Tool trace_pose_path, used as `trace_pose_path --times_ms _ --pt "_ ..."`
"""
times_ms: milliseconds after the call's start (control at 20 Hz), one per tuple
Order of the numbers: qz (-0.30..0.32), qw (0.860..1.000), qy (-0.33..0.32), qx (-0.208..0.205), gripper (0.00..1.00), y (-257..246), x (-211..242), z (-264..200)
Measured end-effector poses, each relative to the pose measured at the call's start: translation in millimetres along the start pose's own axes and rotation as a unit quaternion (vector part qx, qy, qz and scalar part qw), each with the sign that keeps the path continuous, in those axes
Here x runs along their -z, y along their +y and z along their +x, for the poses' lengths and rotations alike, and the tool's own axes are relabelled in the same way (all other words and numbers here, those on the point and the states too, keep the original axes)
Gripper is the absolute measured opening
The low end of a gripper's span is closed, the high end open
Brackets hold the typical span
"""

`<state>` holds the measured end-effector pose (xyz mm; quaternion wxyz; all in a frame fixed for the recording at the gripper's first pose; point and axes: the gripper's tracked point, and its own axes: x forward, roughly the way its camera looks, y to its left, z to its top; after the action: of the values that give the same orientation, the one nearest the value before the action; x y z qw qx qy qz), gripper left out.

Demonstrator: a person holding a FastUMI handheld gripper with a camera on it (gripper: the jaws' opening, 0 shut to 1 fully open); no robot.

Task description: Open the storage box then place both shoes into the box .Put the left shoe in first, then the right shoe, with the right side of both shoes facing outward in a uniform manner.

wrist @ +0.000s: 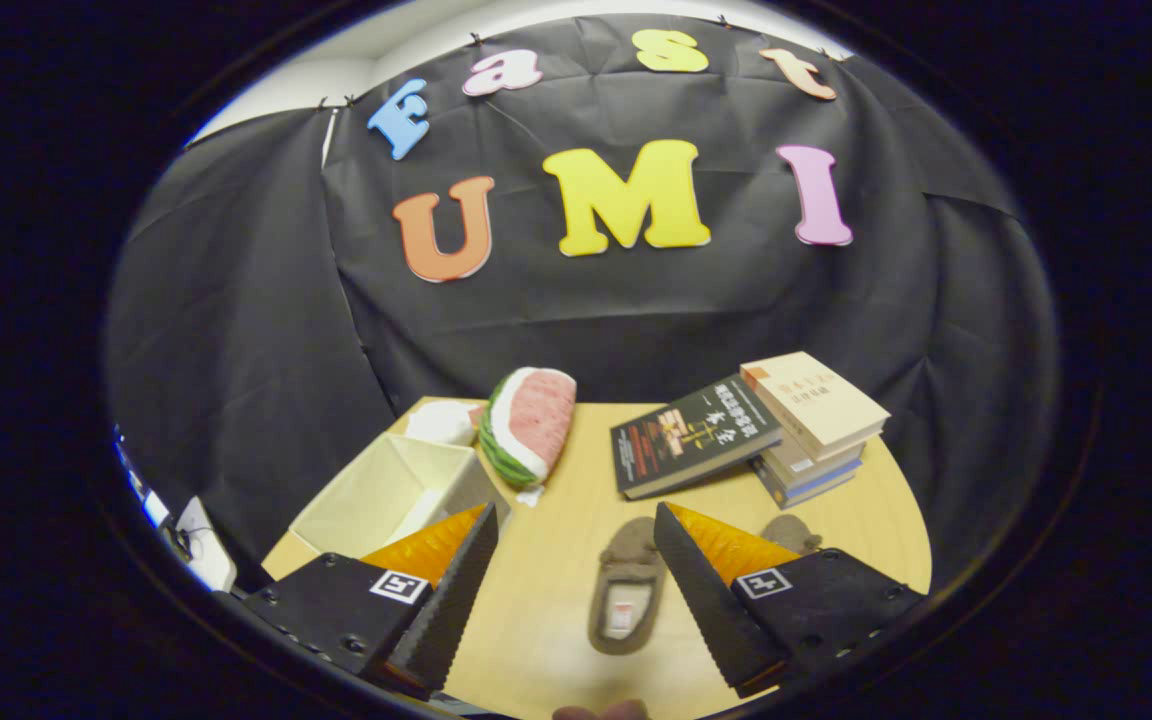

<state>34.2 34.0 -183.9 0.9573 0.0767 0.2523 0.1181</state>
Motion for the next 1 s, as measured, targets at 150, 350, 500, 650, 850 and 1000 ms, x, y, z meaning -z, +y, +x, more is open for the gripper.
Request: trace_pose_path --times_ms 150,350,500,650,850,1000 --pt "0.018 0.999 0.050 0.009 0.96 -31 41 21" --pt "0.042 0.994 0.102 0.017 0.96 -55 81 59" --pt "0.052 0.988 0.146 0.013 0.94 -59 108 86" --pt "0.058 0.982 0.181 0.016 0.87 -64 134 106" --pt "0.079 0.972 0.219 0.019 0.72 -65 159 129" --pt "0.095 0.967 0.232 0.036 0.49 -71 167 135"
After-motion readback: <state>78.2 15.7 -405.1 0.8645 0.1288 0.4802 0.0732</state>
